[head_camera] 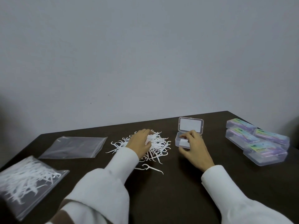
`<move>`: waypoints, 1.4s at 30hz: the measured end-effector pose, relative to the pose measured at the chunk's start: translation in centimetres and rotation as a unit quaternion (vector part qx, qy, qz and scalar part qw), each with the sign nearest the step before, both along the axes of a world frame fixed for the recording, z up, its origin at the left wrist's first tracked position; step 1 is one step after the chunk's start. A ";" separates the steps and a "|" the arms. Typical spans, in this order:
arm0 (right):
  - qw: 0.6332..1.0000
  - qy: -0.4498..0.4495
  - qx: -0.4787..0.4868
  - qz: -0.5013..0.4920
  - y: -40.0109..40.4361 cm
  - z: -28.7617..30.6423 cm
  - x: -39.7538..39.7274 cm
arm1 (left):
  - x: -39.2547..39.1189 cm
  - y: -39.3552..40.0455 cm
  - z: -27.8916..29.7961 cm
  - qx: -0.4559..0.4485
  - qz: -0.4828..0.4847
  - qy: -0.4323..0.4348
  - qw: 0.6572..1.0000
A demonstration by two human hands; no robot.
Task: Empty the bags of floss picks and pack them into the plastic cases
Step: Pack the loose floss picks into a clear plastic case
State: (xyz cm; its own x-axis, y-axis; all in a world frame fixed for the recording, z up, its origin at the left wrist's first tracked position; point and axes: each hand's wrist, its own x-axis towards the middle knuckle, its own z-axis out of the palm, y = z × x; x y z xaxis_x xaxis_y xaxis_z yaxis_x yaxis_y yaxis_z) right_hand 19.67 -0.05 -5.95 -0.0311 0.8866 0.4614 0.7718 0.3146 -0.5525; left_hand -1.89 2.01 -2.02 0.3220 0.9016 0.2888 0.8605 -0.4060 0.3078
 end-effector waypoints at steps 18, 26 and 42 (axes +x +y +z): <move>0.968 -0.228 -0.041 0.093 3.9 1.6 -9.2 | -7.7 0.3 -3.4 -0.016 0.044 -0.033 0.998; 0.981 -0.175 0.016 0.086 4.0 1.4 -8.9 | -8.1 0.4 -3.8 0.073 0.039 -0.116 0.990; 0.988 -0.139 0.061 0.012 4.3 1.2 -7.3 | -8.1 0.5 -3.7 0.110 0.058 -0.218 0.968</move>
